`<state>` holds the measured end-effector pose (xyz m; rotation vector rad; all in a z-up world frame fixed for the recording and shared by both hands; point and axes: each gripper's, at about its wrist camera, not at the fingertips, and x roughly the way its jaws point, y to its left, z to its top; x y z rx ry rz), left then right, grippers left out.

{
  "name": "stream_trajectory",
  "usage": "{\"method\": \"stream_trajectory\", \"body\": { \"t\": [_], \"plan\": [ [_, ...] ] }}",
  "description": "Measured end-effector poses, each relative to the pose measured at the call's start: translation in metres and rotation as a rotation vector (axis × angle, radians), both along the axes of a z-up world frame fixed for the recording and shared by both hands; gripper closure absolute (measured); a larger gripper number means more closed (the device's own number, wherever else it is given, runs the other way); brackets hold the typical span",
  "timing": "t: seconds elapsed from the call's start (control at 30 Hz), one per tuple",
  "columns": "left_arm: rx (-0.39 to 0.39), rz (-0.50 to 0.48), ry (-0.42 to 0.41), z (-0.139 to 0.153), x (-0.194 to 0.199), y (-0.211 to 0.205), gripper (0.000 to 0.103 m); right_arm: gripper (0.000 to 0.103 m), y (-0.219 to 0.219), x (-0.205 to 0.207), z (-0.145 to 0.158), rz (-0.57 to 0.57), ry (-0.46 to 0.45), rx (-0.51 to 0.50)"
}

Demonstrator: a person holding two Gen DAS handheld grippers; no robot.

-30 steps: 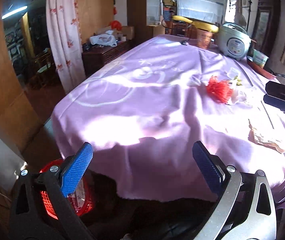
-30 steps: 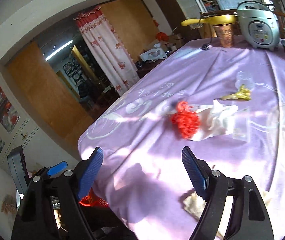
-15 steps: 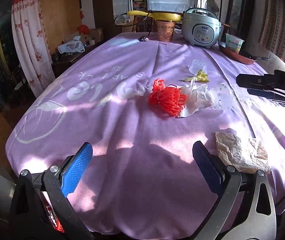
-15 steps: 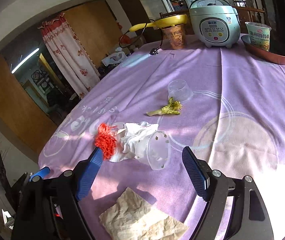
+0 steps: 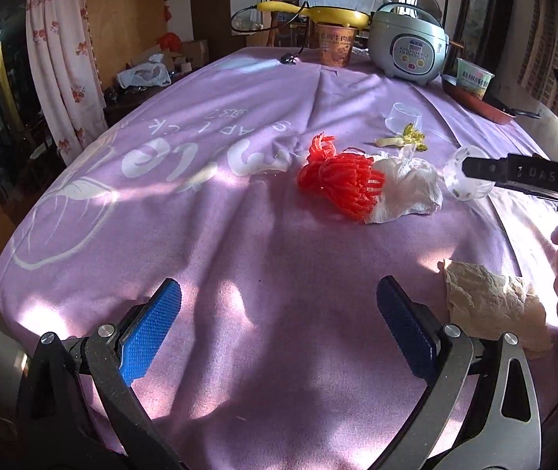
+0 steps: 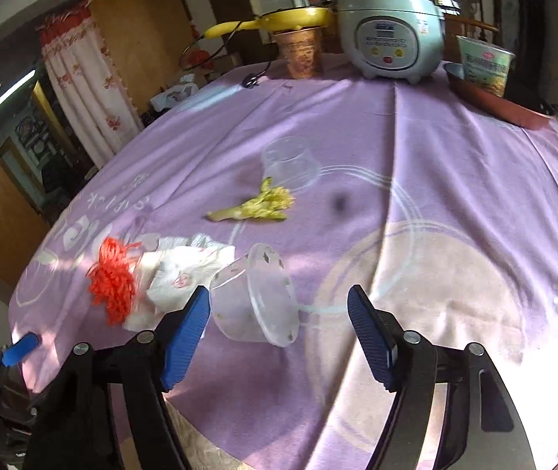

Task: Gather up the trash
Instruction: 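Return both tools to the table above the remaining trash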

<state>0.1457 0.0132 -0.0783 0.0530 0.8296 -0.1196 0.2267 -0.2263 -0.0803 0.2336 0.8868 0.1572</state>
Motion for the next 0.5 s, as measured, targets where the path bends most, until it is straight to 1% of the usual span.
{"method": "stream_trajectory", "body": {
  "t": [0.07, 0.13, 0.37, 0.5],
  "plan": [
    [-0.011, 0.004, 0.009, -0.002, 0.001, 0.001, 0.007, 0.035, -0.015, -0.001, 0.002, -0.032, -0.005, 0.052],
    [-0.016, 0.007, 0.014, -0.003, 0.001, 0.001, 0.007, 0.036, -0.023, -0.001, 0.004, -0.044, -0.011, 0.080],
    [-0.005, 0.004, 0.010, -0.002, 0.002, -0.003, 0.007, 0.035, -0.026, 0.000, 0.005, -0.054, -0.012, 0.091],
    [-0.011, -0.020, 0.007, 0.004, 0.009, -0.008, 0.007, 0.035, -0.025, -0.001, 0.003, -0.042, 0.001, 0.118]
  ]
}}
